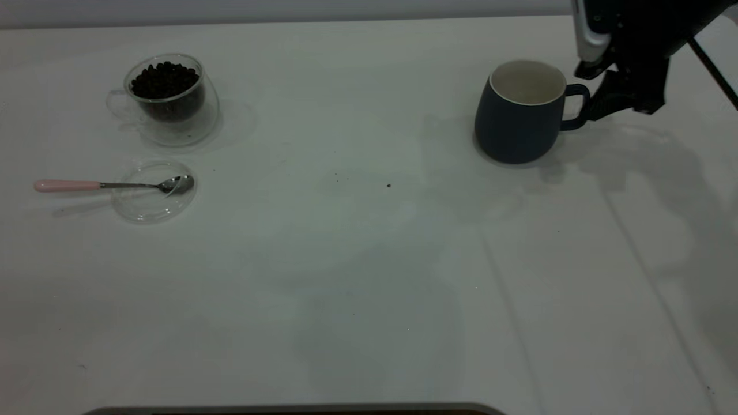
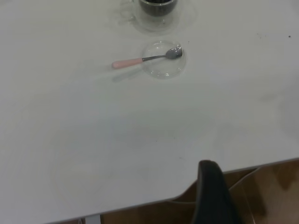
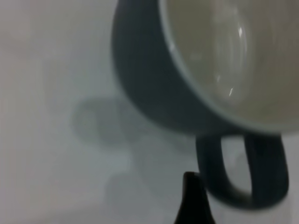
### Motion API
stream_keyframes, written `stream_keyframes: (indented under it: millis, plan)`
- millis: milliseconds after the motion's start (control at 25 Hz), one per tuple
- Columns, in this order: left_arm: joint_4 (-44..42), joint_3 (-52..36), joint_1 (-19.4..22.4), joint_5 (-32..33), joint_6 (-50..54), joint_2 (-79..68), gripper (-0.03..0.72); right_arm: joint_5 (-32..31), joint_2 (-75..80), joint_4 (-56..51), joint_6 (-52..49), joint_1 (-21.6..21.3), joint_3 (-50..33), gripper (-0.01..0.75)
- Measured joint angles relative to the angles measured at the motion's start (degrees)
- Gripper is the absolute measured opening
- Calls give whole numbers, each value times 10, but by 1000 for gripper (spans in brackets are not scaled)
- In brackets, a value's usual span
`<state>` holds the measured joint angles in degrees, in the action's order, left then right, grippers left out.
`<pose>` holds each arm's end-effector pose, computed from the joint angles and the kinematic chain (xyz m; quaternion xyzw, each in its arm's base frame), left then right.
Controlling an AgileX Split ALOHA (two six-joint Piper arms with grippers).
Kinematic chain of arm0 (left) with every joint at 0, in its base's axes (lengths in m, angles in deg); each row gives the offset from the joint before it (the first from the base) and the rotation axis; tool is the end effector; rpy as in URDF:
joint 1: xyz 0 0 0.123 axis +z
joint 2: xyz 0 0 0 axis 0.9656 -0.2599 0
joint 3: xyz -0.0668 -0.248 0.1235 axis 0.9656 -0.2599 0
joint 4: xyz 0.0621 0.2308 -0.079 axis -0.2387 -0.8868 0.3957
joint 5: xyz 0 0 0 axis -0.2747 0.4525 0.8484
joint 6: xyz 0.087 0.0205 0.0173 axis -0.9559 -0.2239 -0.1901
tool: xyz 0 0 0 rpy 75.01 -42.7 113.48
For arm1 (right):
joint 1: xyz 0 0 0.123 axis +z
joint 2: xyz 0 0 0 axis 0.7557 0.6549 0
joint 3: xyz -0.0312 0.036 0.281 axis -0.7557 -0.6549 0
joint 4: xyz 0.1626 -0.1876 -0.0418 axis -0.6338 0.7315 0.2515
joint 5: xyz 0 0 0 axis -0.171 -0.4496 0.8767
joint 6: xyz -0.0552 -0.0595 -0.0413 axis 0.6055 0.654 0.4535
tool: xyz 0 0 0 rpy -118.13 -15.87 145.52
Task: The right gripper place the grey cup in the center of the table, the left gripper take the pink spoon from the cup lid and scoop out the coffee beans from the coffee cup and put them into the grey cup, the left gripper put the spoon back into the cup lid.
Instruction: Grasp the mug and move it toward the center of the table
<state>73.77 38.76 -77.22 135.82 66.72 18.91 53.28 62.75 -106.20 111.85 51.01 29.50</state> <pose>-0.0119 -0.0085 0.2683 0.0772 0.8701 -0.0338 0.4856 0.4459 0.0401 0.0424 -0.6619 0.7099 -0.0209 0.2398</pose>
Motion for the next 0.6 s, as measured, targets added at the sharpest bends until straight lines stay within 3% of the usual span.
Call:
stream_keyframes:
  millis: [160, 600]
  plan:
    - [0, 0, 0, 0, 0, 0, 496, 0, 15, -66, 18, 20, 0, 591]
    - [1, 0, 0, 0, 0, 0, 496, 19, 39, -135, 18, 124, 31, 591]
